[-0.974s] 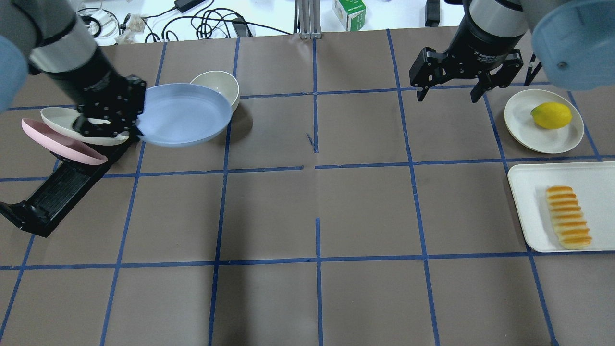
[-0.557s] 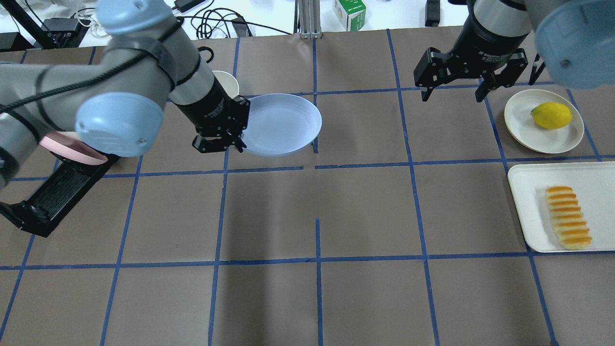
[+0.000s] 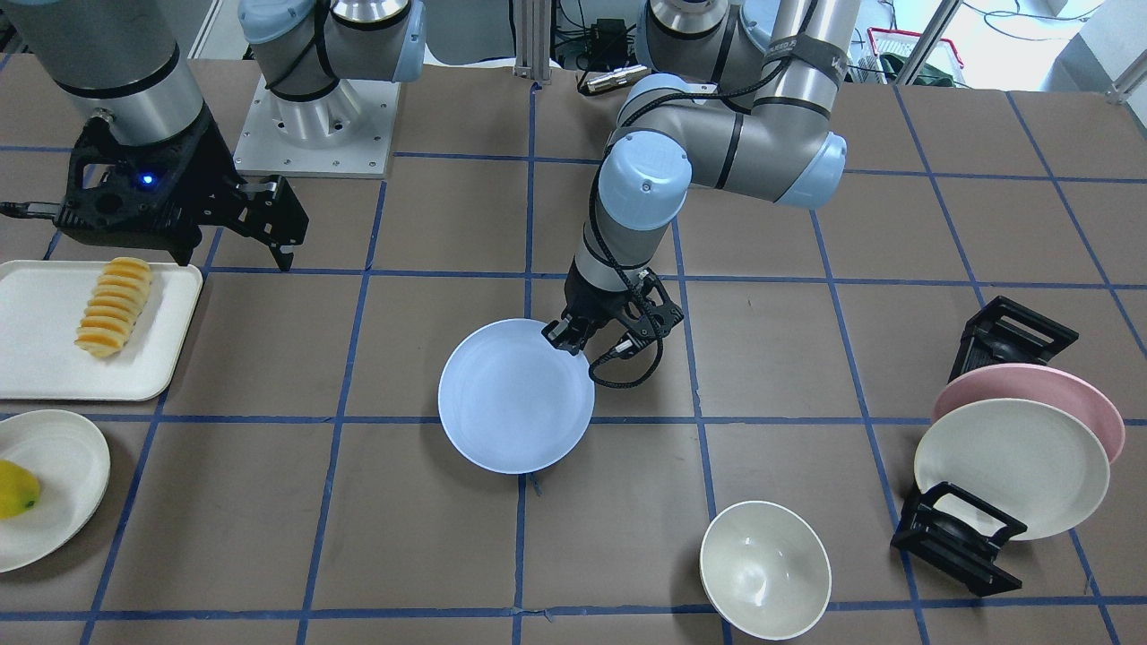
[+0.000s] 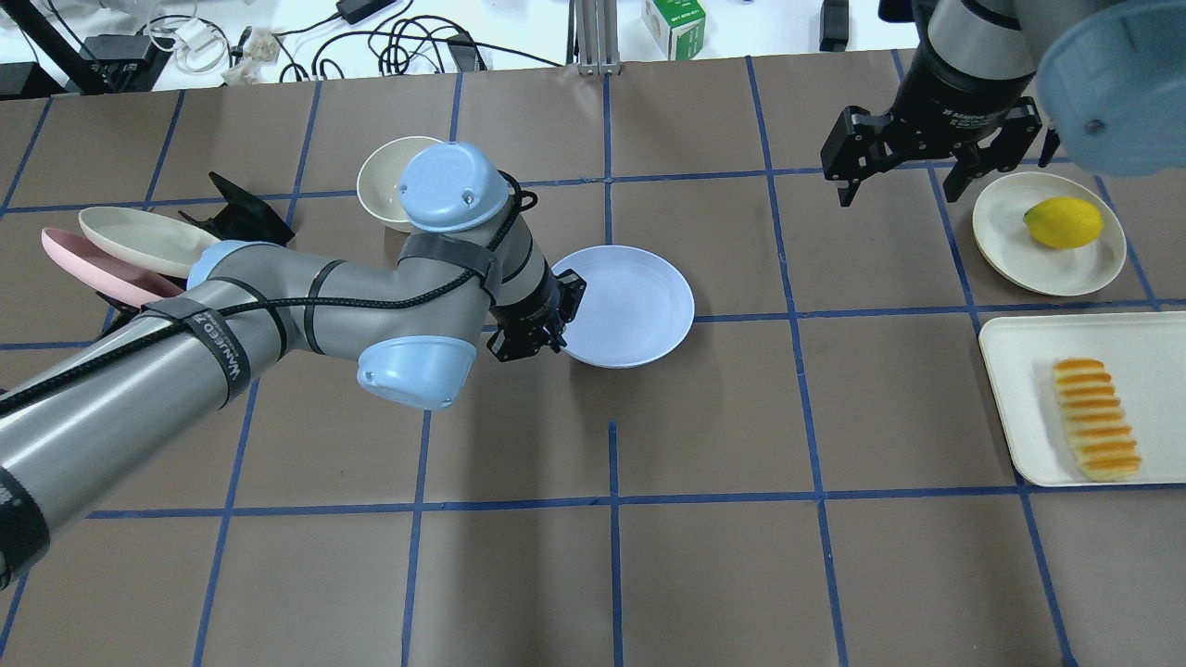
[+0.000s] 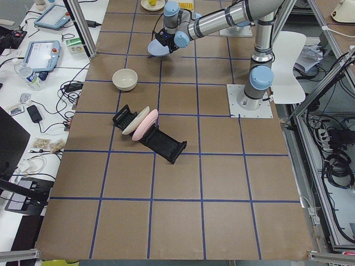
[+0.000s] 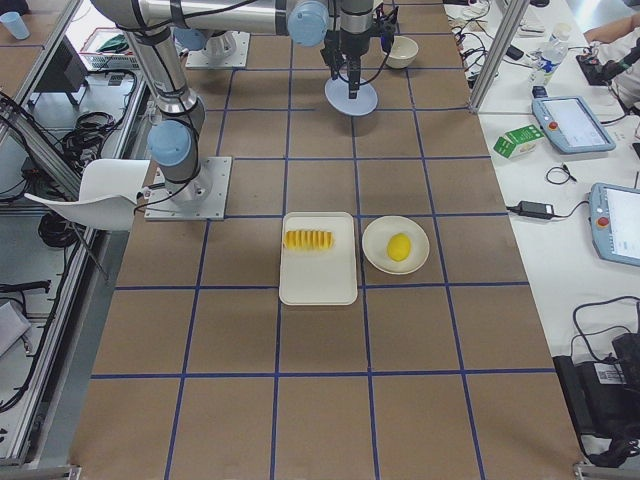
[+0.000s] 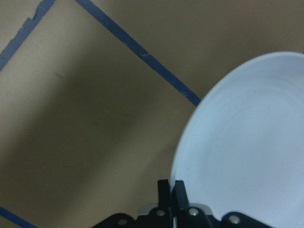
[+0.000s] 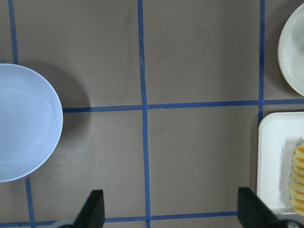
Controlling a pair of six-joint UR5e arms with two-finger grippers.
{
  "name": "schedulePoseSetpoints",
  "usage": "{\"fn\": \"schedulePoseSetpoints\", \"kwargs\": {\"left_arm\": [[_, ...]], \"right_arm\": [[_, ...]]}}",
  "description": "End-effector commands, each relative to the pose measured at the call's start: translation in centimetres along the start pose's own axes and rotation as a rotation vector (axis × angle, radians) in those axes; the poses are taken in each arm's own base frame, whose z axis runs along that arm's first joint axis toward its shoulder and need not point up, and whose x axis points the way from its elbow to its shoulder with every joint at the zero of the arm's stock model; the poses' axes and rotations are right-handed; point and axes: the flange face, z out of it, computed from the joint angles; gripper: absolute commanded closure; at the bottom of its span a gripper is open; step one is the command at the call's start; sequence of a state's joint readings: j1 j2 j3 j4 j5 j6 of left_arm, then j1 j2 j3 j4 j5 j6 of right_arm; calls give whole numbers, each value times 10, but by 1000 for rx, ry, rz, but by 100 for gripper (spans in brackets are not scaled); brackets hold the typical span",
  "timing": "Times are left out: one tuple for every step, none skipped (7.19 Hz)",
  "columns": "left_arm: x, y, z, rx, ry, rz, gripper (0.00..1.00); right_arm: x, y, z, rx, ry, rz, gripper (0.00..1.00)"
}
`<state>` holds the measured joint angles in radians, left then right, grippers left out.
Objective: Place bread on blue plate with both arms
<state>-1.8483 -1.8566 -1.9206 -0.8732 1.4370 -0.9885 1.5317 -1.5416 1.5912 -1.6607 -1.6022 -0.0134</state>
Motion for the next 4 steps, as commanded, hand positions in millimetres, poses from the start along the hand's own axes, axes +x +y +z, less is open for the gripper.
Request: {"fn": "schedulePoseSetpoints", "kwargs": {"left_arm": [[0, 0, 16, -3, -12, 13, 100], [-1, 0, 16, -1, -18, 19, 66], [-1, 0, 13, 1, -17, 72, 1], [0, -5, 8, 8, -6, 76, 0]], "right_arm": [[45, -10, 10, -12, 2, 18, 0], [82, -7, 36, -58, -23, 4, 0], [105, 2, 64, -96, -45, 5, 0], [135, 8, 85, -110, -47, 17, 0]]}}
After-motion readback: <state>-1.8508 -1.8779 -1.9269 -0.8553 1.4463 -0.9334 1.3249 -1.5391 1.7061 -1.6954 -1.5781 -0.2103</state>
